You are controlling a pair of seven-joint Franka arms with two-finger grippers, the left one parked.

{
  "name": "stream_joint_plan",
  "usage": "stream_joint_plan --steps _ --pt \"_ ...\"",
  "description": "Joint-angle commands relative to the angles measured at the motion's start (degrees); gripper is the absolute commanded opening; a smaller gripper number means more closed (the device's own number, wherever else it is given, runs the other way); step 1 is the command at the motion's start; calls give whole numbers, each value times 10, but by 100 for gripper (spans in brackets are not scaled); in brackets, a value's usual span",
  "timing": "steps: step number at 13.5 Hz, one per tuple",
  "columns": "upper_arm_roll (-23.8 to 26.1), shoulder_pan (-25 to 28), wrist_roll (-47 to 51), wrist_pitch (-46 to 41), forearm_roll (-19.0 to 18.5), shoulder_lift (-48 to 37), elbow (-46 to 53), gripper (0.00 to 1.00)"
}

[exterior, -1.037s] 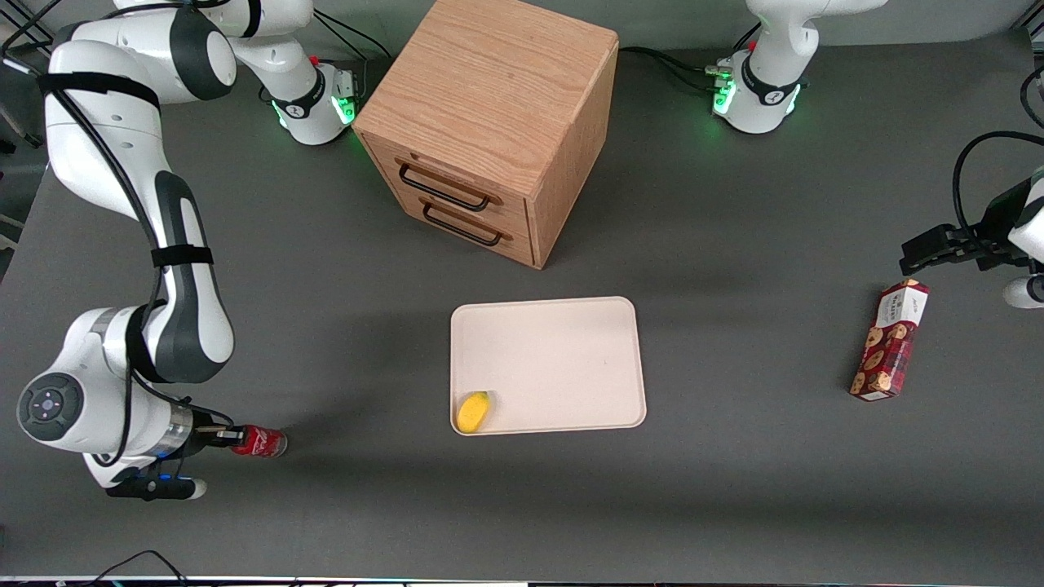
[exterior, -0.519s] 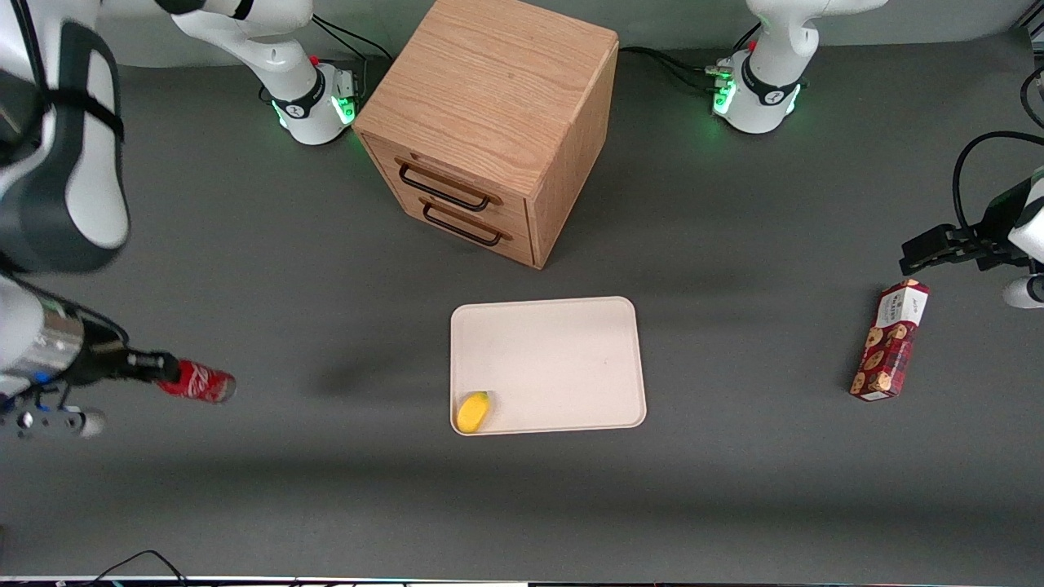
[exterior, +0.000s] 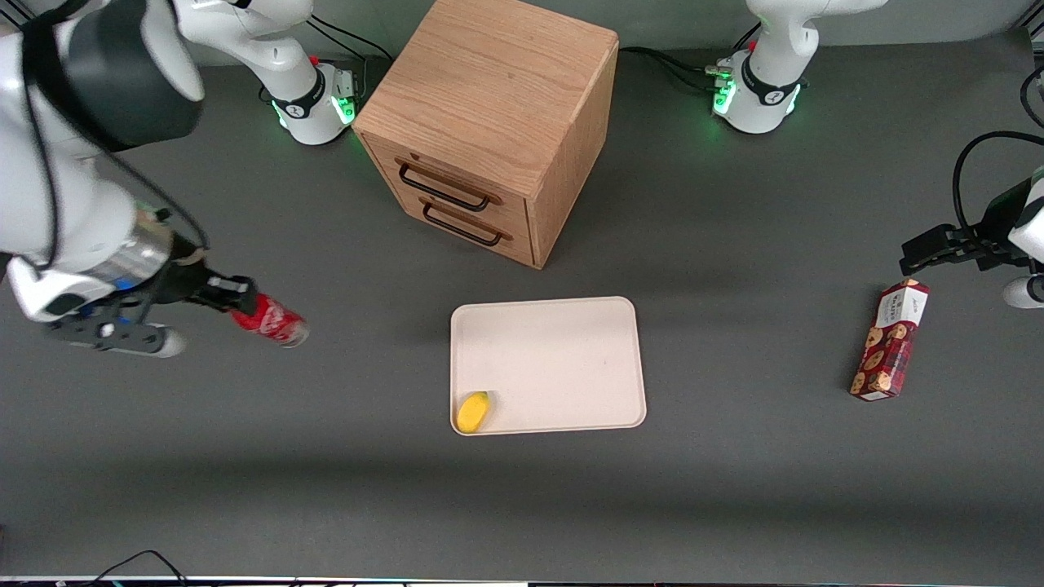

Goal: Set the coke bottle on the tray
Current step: 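Lift the red bottle and carry it toward the white tray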

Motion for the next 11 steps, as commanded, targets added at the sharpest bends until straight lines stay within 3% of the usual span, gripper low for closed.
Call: stream_joint_plan --steps 1,5,11 --pt "43 16 100 8 -8 1 7 0" --pt "86 55 223 84 -7 52 6 0" --pt "88 81 240 181 -7 134 -45 0"
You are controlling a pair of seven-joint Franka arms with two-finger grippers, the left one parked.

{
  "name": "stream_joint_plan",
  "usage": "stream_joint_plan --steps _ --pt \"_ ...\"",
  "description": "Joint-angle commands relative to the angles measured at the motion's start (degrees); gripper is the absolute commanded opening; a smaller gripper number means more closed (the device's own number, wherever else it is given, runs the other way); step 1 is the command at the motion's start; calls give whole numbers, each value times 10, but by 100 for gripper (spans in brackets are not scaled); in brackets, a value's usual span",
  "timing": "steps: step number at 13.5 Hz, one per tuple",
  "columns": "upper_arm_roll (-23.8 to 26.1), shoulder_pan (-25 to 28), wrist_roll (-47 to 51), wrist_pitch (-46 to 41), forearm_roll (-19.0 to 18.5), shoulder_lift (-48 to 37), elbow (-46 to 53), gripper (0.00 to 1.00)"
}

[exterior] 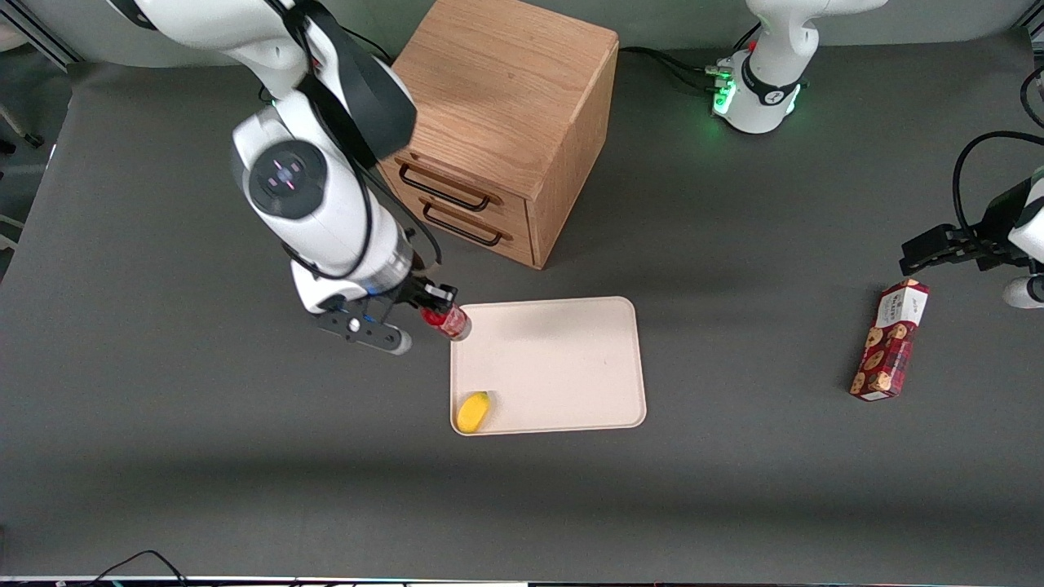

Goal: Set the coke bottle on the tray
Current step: 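Lower the red bottle onto the white tray beside the lemon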

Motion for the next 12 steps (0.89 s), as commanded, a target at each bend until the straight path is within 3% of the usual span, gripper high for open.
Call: stream_joint_plan --steps 1,12 --pt "0 7 14 59 -8 29 -33 0" --pt "1 11 9 139 -57 82 -72 0"
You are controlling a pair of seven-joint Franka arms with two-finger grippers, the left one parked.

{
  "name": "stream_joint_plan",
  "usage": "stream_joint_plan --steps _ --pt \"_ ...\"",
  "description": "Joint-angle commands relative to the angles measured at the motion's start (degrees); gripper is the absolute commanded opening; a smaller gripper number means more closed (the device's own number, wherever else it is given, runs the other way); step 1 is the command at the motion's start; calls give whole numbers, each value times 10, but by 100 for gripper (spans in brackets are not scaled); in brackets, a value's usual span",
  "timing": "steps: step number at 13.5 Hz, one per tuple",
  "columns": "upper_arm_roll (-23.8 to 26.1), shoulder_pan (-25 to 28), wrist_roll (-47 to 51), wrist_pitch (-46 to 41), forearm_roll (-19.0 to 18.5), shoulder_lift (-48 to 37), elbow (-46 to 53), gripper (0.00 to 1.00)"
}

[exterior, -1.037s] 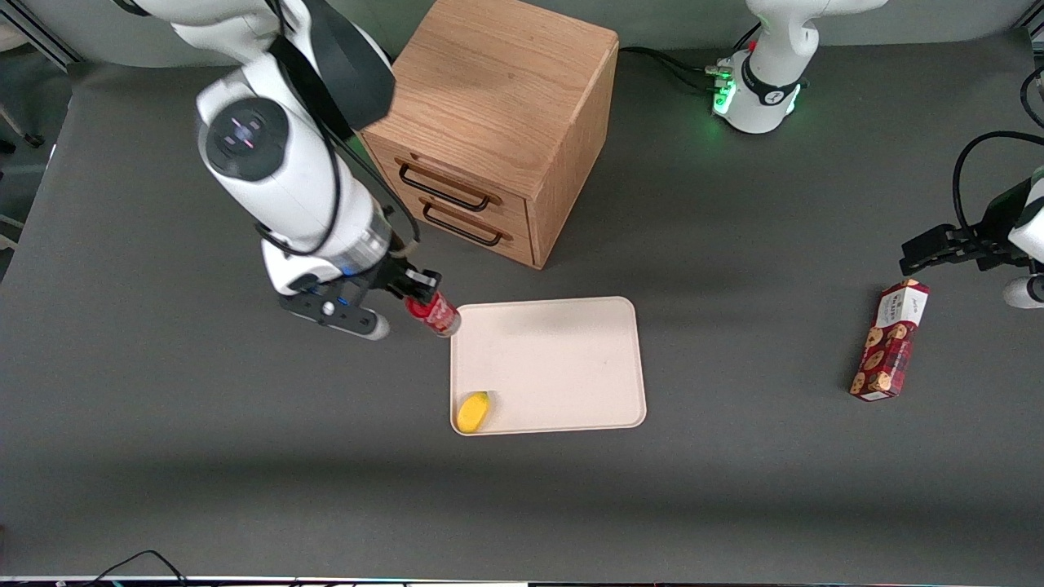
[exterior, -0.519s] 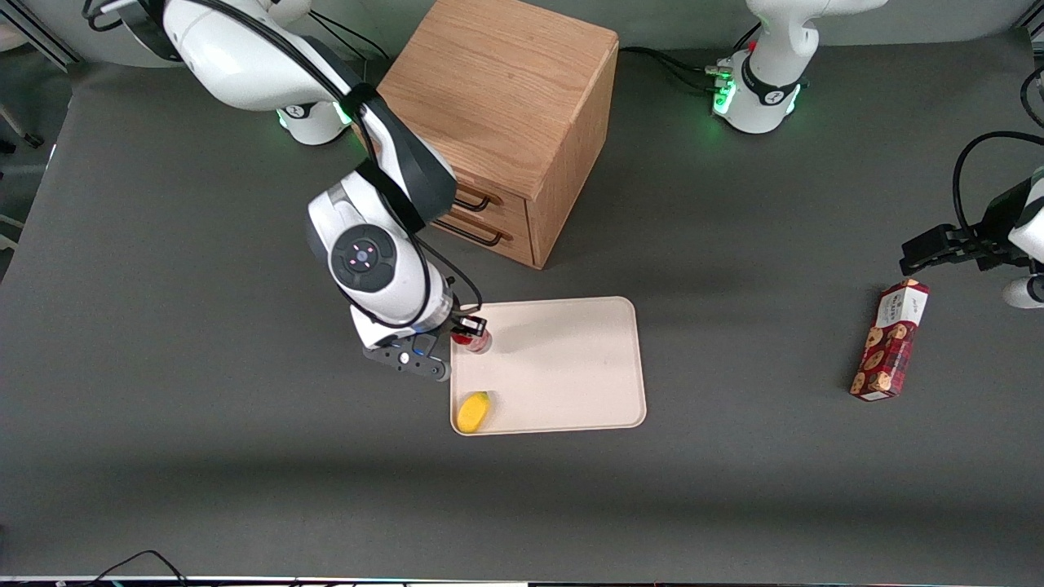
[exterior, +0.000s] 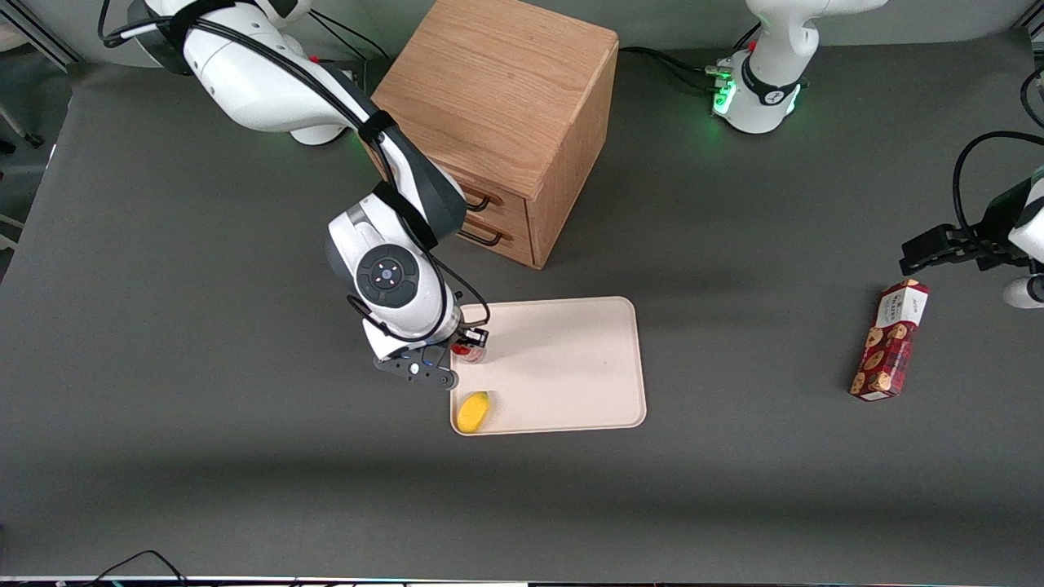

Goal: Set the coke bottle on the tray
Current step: 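Lower the red bottle onto the white tray beside the lemon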

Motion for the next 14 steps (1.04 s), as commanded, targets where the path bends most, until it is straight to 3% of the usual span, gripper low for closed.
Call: stream_joint_plan --steps 1,2,3,4,7,9,12,14 --pt "1 1 8 32 -21 -3 -20 0" --pt "1 1 8 32 -21 -4 -20 0" --pt "1 1 7 34 -23 -3 -20 38" --pt "1 1 3 35 -32 -3 -21 98" --pt "1 1 6 31 -39 -26 -24 100" --pt "-1 0 -12 27 -39 -93 -69 100" --pt "-31 -16 -104 -28 -29 -195 -122 100" --pt "-58 -42 -182 -60 0 -259 -152 100"
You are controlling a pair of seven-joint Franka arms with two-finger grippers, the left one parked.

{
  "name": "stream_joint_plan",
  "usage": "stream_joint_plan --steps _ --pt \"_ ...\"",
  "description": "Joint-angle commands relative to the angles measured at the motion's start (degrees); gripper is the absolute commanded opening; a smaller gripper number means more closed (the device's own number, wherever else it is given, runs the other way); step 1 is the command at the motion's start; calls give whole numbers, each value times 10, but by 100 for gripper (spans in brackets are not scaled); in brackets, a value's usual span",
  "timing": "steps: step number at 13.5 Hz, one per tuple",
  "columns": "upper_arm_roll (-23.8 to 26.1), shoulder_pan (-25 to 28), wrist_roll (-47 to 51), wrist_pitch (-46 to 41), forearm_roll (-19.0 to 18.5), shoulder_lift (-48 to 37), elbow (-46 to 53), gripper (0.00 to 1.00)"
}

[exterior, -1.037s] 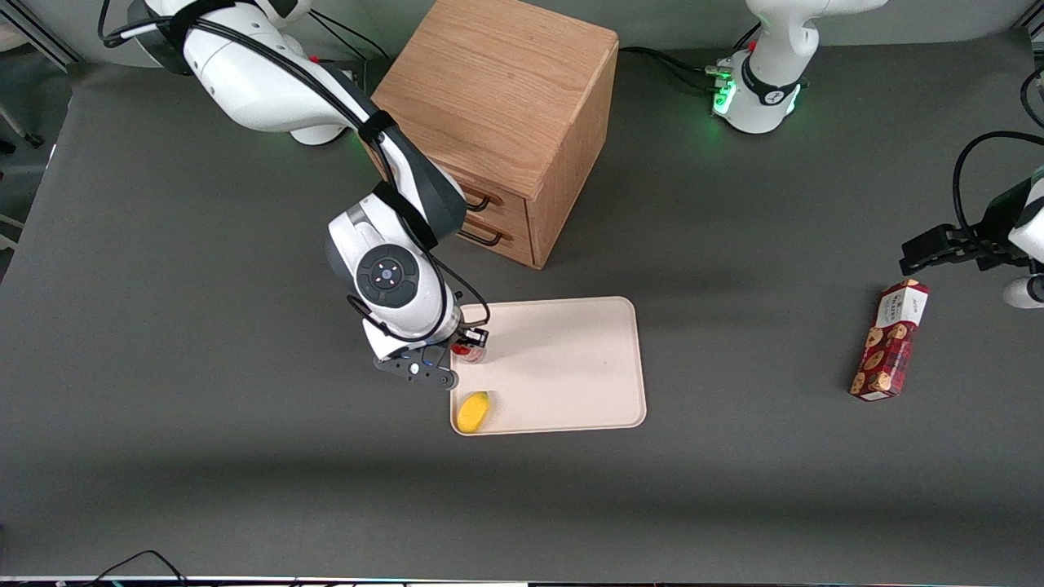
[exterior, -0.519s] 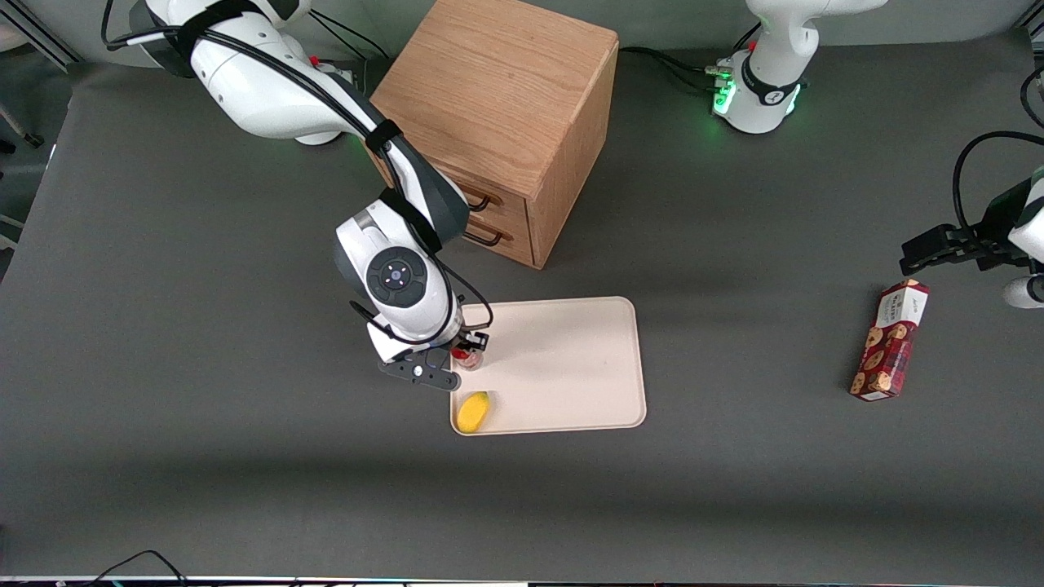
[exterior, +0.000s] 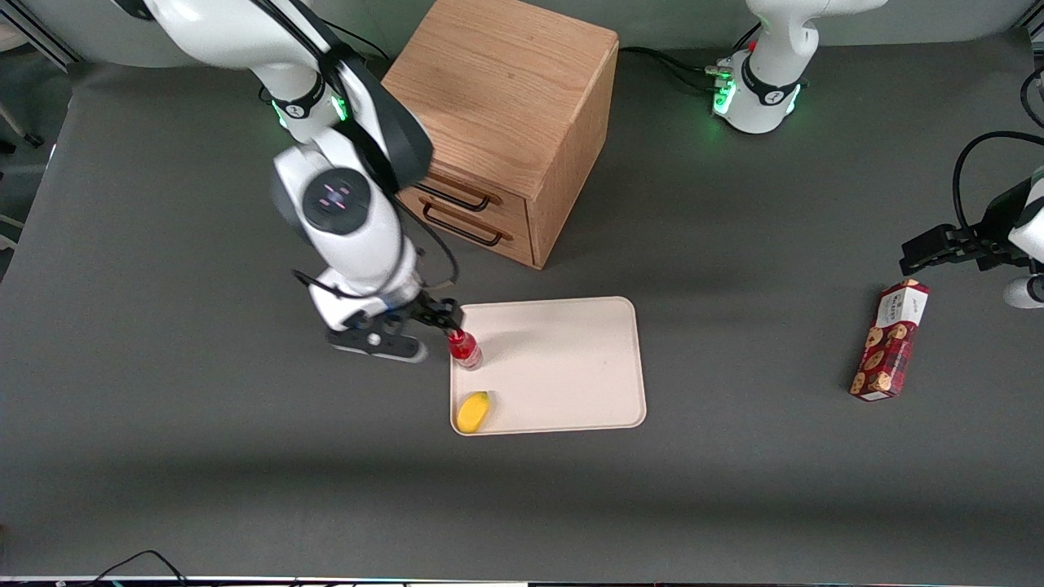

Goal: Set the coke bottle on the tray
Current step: 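Open the right gripper and raise it away from the bottle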

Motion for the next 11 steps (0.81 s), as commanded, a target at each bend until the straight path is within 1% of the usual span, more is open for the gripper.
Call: stream_joint_plan --steps 1,2,3,4,6,8,10,11 --pt "-32 -48 -123 -32 35 -115 -84 100" --pt "-43 -74 -163 -54 48 -142 -91 100" --pt "-48 -99 -200 -66 52 -164 -99 100" --pt "-62 -116 -233 -74 53 -183 -107 100" --pt "-115 -123 -313 -89 72 -222 -127 100" --pt "-158 -123 -358 -92 76 -255 -146 100" --pt "-164 -125 -389 -110 76 -267 -147 100" --pt "-164 -129 -390 -114 75 -273 -147 100"
